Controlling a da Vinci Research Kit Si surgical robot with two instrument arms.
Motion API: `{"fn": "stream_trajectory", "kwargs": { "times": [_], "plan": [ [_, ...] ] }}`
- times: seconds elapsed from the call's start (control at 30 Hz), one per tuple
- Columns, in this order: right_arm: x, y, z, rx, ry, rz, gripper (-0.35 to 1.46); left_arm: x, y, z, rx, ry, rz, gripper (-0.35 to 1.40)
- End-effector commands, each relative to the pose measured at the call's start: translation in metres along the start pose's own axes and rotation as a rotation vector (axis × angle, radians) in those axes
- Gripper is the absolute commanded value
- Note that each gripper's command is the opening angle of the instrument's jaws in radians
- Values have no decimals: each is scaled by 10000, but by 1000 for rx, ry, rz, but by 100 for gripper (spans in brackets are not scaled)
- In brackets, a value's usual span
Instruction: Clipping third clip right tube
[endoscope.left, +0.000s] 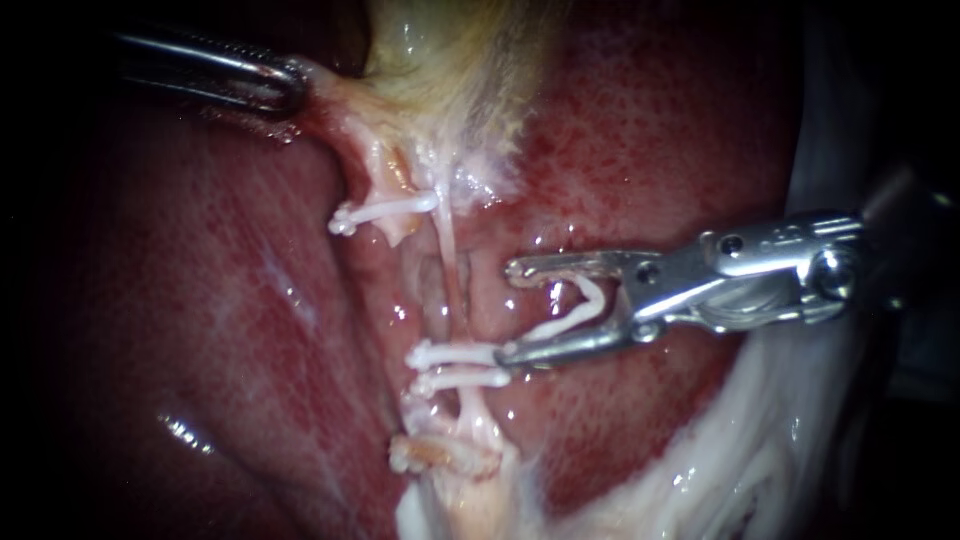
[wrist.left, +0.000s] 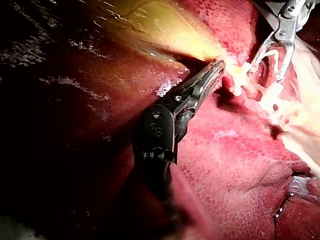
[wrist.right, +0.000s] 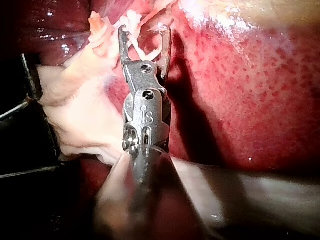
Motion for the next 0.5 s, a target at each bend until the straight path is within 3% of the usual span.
{"fn": "stream_trajectory", "kwargs": {
  "times": [0.03, 0.3, 0.5],
  "plan": [
    [0, 5, 2, 6, 13, 13, 50, 0, 0, 0, 0, 0, 0, -35],
    [4, 21, 17, 65, 77, 77, 50, -1, -2, 0, -1, 0, 0, -35],
    [10, 24, 31, 85, 83, 80, 49, -2, -3, 0, -1, 0, 1, -35]
  ]
}}
